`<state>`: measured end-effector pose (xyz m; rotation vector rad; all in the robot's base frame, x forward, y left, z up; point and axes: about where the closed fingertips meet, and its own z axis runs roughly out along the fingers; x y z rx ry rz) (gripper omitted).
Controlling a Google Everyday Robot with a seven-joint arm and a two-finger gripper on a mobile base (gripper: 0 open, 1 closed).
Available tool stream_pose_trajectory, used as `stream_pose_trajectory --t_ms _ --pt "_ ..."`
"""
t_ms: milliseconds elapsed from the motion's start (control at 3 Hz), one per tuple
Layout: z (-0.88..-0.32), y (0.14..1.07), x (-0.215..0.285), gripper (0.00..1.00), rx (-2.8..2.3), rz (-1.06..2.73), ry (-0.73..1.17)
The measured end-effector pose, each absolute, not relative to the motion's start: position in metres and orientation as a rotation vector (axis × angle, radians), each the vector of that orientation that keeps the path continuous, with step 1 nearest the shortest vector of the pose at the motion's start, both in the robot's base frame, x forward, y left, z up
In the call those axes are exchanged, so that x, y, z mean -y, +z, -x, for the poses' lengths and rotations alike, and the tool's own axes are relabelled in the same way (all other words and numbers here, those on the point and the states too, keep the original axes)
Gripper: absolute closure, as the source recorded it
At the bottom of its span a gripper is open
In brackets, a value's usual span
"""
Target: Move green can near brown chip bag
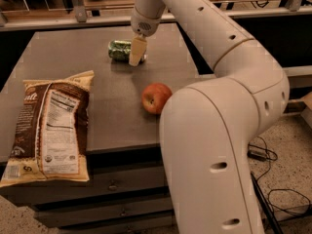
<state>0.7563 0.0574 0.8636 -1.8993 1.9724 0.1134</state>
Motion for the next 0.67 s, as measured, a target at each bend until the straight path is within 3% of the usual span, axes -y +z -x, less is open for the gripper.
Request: stream_pose_trajectory --t_ms 333,667 --pt "-0.745 0.866 -0.058 0.65 -1.952 1.905 0.195" --pt "-0.732 0.877 -0.054 0.88 -1.899 1.928 0.253"
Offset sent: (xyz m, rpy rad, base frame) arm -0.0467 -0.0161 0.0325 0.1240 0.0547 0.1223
